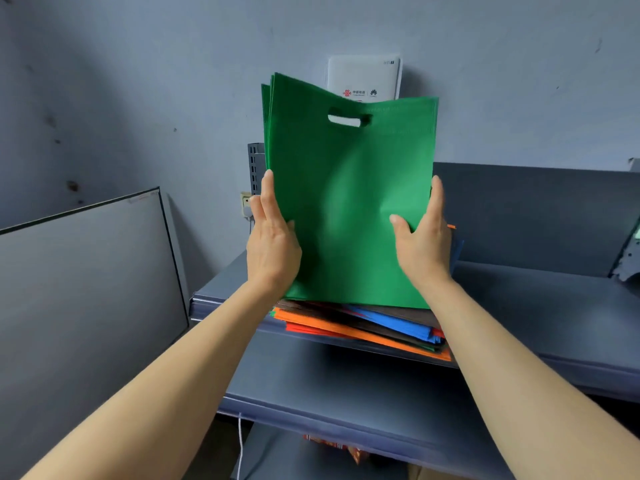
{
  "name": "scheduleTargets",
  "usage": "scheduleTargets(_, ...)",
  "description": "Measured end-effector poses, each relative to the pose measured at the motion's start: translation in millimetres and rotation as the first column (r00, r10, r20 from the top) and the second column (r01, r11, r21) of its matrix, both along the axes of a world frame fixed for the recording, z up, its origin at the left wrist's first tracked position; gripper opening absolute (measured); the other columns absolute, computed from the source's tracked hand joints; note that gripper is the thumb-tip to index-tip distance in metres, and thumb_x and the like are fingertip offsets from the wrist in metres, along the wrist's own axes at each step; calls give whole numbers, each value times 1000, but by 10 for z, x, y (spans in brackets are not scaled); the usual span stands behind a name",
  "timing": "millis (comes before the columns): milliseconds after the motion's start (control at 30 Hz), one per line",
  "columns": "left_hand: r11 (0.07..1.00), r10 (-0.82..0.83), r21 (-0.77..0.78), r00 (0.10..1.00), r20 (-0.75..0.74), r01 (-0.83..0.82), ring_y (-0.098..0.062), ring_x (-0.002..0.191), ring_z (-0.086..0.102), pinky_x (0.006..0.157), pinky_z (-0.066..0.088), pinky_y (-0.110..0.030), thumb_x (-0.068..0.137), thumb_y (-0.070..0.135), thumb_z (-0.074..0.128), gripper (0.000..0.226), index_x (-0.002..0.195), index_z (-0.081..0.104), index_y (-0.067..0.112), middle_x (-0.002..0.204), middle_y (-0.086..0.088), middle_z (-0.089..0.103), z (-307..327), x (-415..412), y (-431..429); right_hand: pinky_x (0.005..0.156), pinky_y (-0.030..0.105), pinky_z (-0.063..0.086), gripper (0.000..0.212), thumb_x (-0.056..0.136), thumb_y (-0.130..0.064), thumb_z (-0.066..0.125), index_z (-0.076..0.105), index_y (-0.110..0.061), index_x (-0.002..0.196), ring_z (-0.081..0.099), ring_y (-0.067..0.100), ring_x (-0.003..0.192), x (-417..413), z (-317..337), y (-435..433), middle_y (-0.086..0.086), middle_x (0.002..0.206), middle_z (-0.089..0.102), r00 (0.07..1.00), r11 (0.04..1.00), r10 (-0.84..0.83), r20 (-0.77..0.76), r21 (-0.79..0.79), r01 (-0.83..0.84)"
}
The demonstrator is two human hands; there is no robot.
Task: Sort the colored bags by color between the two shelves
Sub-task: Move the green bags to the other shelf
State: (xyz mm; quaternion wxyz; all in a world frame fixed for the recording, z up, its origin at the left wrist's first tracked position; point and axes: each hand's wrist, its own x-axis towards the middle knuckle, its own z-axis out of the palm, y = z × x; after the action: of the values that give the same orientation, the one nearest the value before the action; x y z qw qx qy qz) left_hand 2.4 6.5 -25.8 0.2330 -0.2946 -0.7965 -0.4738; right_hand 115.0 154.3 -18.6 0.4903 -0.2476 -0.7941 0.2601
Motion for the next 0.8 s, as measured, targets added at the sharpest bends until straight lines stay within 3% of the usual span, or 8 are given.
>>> scheduleTargets(100, 996, 45, 81, 998, -46, -41, -43, 88, 51, 64, 33, -37, 93, -1, 43, 74, 150, -1, 14, 150, -20, 20, 236, 38, 43, 100, 19, 22, 77, 94, -16, 56, 5, -8, 151, 28, 26, 140, -68, 187, 93, 9, 156, 20, 996, 999, 18, -82, 31, -16)
scheduleTargets(200, 988, 72, 137, 996, -43, -66, -36, 123, 33, 85, 38, -40, 93, -3, 42, 76, 149, -7, 9, 156, -16, 12, 277, 7, 104, 107, 14, 15, 80, 91, -12, 58, 5, -4, 150, 22, 24, 143, -104, 280, 181, 12, 157, 16, 984, 995, 90, -156, 67, -80)
scheduleTargets(233, 986, 63, 159, 998, -17, -59, -34, 127, 30, 91, 36, -38, 92, -3, 43, 77, 149, -8, 9, 155, -17, 14, 249, 4, 118, 106, 10, 12, 80, 90, -10, 58, 5, -4, 150, 20, 23, 143, -109, 269, 207, 11, 157, 15, 981, 993, 112, -157, 64, -103)
scheduleTargets(367, 969, 28, 246, 999, 26, -34, -29, 116, 44, 88, 32, -22, 88, -10, 42, 76, 150, 2, 9, 141, -17, 28, 86, 37, 78, 96, -6, 3, 77, 90, -1, 55, 7, -4, 150, 20, 22, 143, -175, 149, 204, 11, 157, 16, 971, 985, 170, -166, 51, -164)
scheduleTargets(467, 957, 97, 273, 995, 3, -94, -23, 110, 45, 80, 28, -12, 87, -11, 42, 76, 150, 4, 9, 137, -12, 31, 85, 27, -150, 97, -5, 4, 76, 88, 1, 55, 8, -1, 149, 21, 23, 143, -338, 143, 17, 12, 156, 17, 957, 975, 221, -191, 83, -208)
scheduleTargets(633, 912, 347, 247, 937, -36, -328, -22, 107, 44, 78, 29, -12, 86, -11, 41, 76, 149, 1, 5, 137, -14, 30, 179, 15, -1015, 95, -3, 8, 76, 88, 2, 54, 8, 1, 148, 25, 25, 141, -710, 224, -746, 13, 156, 18, 893, 911, 410, -187, 123, -393)
scheduleTargets(733, 839, 522, 211, 851, -48, -502, -28, 110, 45, 82, 33, -19, 87, -10, 41, 76, 149, -1, 4, 137, -15, 28, 198, 144, -1730, 88, -9, 11, 76, 90, 2, 52, 4, -1, 149, 29, 5, 134, -870, 233, -1436, 10, 157, 14, 799, 816, 579, -162, 108, -569)
scheduleTargets(800, 765, 635, 175, 771, -48, -619, -30, 109, 45, 83, 35, -24, 89, -9, 41, 74, 149, -2, 4, 139, -15, 27, 181, 299, -2245, 92, -2, 21, 78, 91, 1, 51, 2, -6, 150, 33, 0, 127, -932, 209, -1949, 6, 157, 16, 720, 732, 680, -139, 80, -676)
